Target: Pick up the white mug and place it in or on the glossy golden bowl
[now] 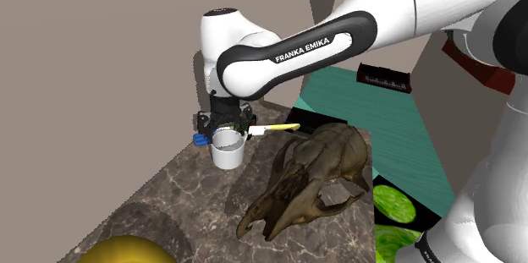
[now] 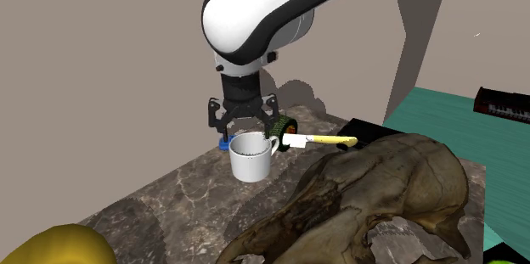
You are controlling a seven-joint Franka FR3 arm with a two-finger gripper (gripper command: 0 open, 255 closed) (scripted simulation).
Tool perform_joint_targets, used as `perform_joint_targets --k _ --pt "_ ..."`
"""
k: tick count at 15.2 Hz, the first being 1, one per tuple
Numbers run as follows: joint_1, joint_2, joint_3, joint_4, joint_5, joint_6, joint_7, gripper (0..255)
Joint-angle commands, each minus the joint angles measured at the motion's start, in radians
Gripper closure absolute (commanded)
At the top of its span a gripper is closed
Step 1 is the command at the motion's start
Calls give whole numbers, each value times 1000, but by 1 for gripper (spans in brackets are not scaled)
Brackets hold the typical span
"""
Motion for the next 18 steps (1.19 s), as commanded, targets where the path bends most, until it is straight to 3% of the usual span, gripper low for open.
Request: perform_joint_targets --k 1,3,11,18 --pt "27 83 -3 88 -35 -9 35 0" --pt "54 152 -8 165 -60 -20 60 0" --pt "56 194 -20 123 -80 62 73 0" --pt "57 194 -20 123 -80 61 73 0"
